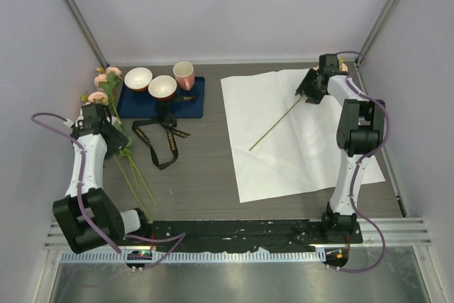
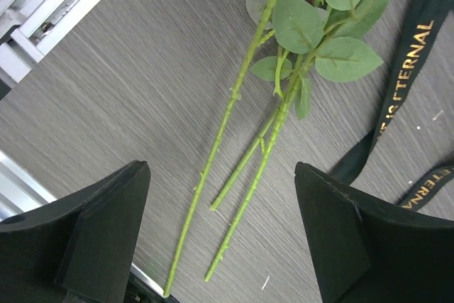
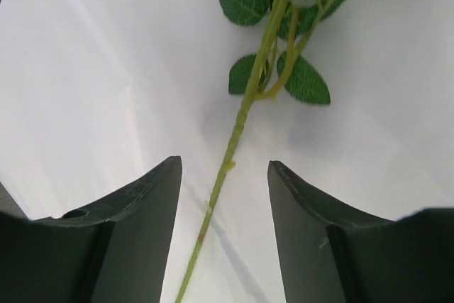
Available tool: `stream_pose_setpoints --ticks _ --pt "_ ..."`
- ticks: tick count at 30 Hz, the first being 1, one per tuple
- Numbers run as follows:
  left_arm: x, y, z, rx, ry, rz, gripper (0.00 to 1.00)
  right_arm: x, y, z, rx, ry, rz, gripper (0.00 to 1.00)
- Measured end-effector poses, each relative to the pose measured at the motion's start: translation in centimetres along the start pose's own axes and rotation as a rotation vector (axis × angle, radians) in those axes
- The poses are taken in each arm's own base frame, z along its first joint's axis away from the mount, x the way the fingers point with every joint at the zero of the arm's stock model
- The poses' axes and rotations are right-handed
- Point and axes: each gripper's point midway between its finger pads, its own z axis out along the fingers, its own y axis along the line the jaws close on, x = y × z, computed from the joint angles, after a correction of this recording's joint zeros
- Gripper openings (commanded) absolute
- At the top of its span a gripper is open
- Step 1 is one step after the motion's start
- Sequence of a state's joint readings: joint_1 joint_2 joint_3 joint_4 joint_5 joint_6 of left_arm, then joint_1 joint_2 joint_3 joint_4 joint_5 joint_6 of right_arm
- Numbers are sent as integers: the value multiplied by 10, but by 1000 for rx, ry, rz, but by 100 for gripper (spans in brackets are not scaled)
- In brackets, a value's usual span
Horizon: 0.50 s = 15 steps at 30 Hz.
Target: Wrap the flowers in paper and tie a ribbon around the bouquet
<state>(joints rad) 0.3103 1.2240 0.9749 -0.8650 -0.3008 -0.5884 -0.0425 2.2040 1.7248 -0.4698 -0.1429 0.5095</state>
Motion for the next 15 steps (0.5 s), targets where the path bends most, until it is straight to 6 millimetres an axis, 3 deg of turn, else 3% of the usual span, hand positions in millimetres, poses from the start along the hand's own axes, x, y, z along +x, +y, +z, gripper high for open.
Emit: stream_pose_setpoints --ticks 1,2,5,10,15 --pt "1 -1 5 -2 12 4 76 2 0 -8 13 -6 -8 59" --pt "3 -2 10 -1 23 12 62 4 4 -19 21 -17 -19 59" --pt "8 -9 23 14 58 36 50 9 30 -56 1 -71 -66 59" --pt "19 -30 34 86 117 81 53 35 108 -118 -160 -167 -192 58" --pt "34 -47 39 122 169 116 48 81 162 -136 -279 -149 -294 57"
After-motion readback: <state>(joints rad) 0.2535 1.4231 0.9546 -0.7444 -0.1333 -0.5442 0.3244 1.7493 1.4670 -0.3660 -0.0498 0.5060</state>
